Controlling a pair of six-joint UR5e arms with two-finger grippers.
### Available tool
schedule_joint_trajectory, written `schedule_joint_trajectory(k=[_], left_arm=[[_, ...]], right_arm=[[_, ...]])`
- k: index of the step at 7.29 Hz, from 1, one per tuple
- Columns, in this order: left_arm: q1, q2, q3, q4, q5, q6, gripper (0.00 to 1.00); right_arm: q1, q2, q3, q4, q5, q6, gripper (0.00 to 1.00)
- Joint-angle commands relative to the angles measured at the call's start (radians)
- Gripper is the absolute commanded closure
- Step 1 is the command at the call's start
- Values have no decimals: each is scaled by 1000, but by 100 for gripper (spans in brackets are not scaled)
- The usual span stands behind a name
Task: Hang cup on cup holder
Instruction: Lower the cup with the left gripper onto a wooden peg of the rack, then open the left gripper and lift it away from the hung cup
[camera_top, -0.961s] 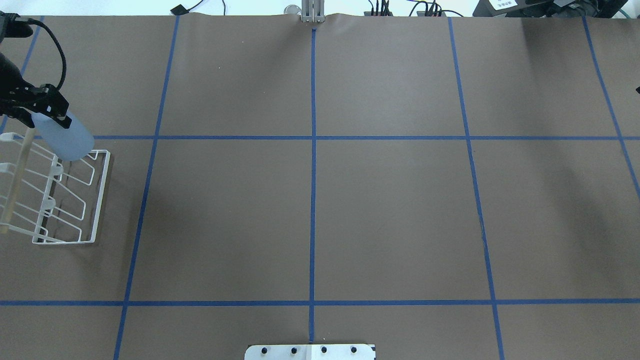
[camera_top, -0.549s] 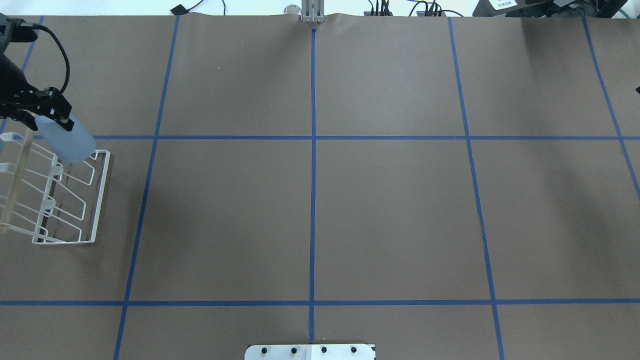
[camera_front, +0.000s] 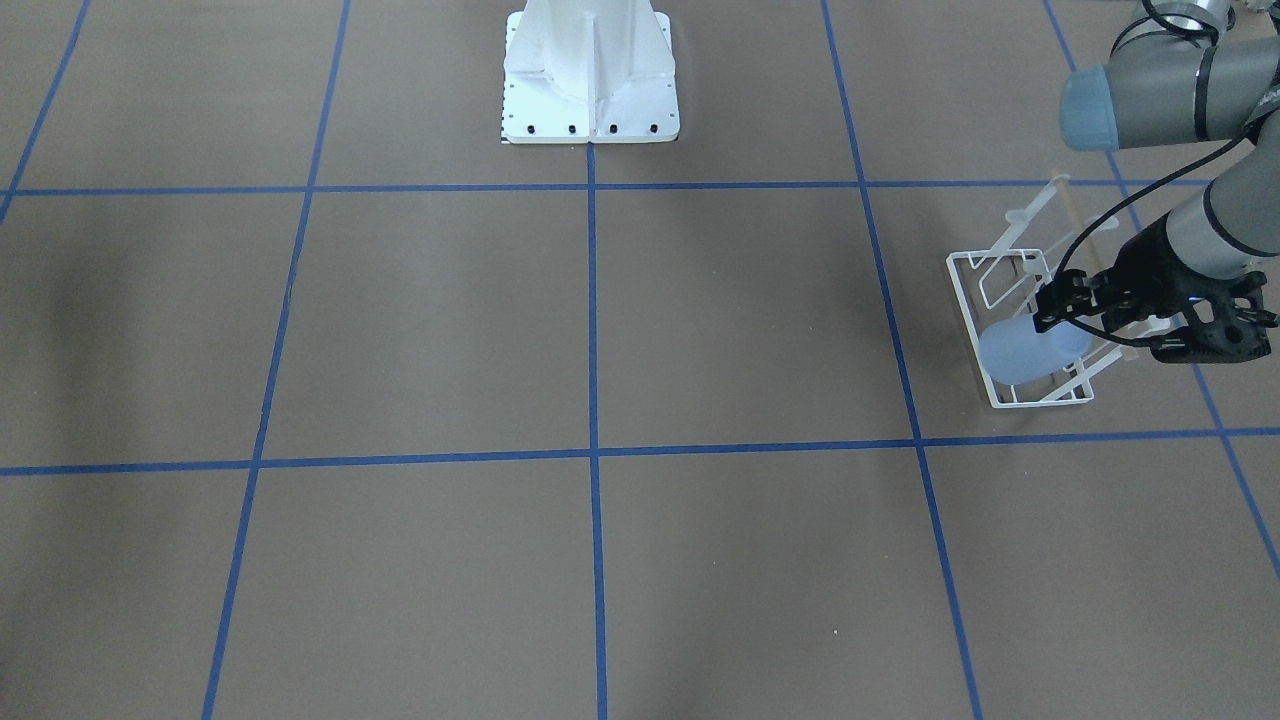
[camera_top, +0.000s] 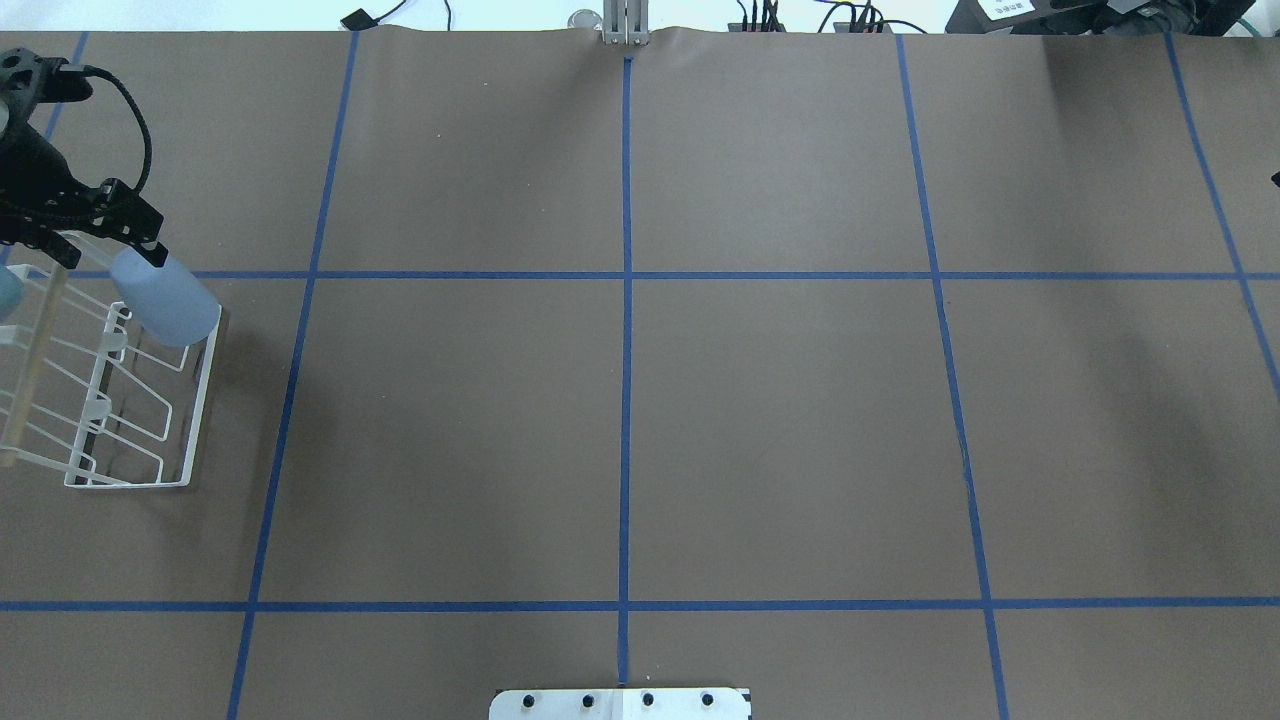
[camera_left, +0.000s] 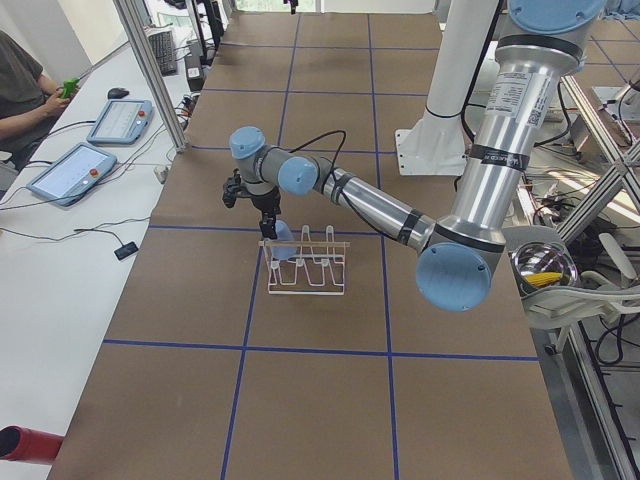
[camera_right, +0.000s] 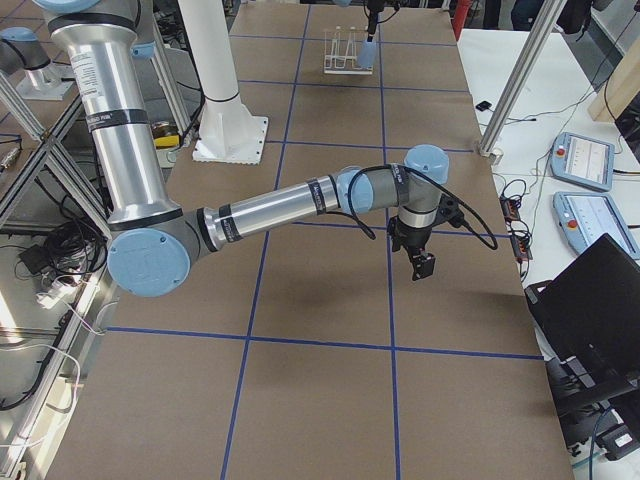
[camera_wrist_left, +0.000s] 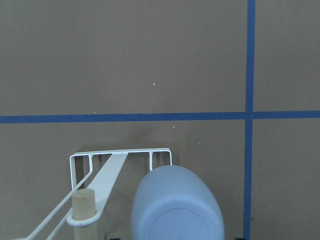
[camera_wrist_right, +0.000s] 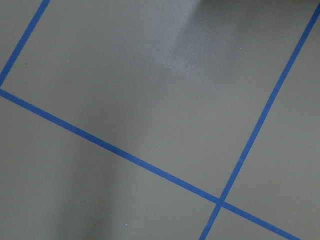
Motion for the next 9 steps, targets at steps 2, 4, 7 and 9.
schedule_joint_trajectory(k=[2,4,7,9], left_arm=[[-14,47,-138,38,-42,-7,2],[-115,126,-241,30,-34,81,2],[-230,218,-217,35,181,457,2],[-269,244,-163,35,182,450,2]], right_arm=[[-1,-1,2,-2,0,2,0],[-1,0,3,-1,2,3,0],[-1,-1,12,-2,44,14,0],[1,-9,8,1,37,13,0]])
